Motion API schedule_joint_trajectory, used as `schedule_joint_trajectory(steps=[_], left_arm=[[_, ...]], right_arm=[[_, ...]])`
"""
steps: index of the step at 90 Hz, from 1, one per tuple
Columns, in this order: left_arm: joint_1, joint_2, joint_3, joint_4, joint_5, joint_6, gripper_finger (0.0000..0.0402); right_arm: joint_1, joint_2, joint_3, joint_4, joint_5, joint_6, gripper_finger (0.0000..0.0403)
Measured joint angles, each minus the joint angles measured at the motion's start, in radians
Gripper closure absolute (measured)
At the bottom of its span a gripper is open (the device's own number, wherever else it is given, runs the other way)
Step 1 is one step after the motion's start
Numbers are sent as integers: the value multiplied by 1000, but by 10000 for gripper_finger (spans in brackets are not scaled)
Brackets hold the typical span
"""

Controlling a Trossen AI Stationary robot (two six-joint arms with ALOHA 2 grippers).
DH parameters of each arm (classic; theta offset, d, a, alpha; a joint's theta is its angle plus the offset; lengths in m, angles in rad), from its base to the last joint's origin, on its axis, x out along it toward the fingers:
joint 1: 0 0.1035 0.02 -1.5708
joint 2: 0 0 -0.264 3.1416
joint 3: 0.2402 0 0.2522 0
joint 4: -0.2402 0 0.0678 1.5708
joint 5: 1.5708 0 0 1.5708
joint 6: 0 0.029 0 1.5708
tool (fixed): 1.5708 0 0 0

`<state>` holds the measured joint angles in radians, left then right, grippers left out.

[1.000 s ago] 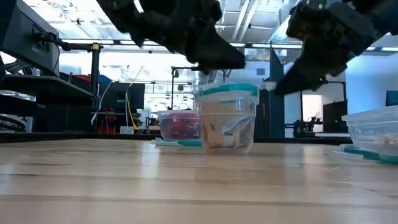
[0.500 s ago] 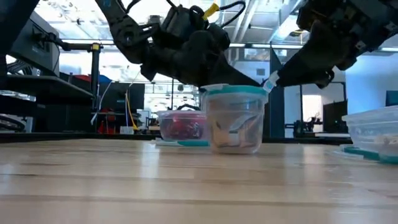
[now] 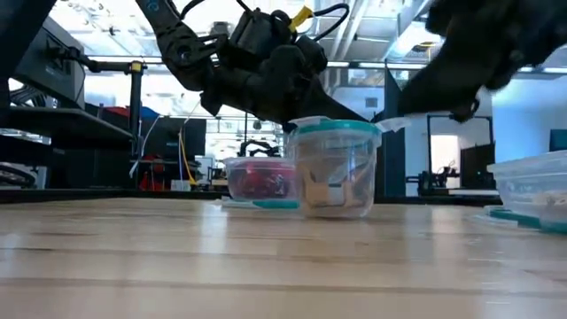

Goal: Sort candy
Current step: Close the small circular transparent bin

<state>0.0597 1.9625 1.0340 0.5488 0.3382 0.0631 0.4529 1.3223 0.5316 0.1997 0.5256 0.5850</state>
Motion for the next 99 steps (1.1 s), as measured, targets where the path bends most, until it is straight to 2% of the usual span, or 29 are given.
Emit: schedule_joint_trajectory(steps=[21, 36, 53, 72, 80, 88, 99], left_arm=[[0, 1, -1, 2, -1, -3, 295], [-13, 1, -1, 0, -6, -13, 295], [-50, 1, -3, 8, -44, 41, 295], [-50, -2, -6, 36, -24, 30, 295], [-54, -2, -5, 38, -31, 28, 295], [-57, 4, -1, 37, -37, 20, 295], [-58, 3, 0, 37, -42, 4, 295]], right_arm=[[-59, 73, 0, 7, -28, 1, 266], [-91, 75, 0, 21, -35, -33, 266], [-111, 81, -2, 44, -67, -44, 266], [-136, 190, -3, 205, -74, -63, 266], [-136, 223, 8, 222, -67, -64, 266], [-136, 211, 11, 212, -61, -66, 266], [-133, 135, 17, 99, -82, -70, 266]])
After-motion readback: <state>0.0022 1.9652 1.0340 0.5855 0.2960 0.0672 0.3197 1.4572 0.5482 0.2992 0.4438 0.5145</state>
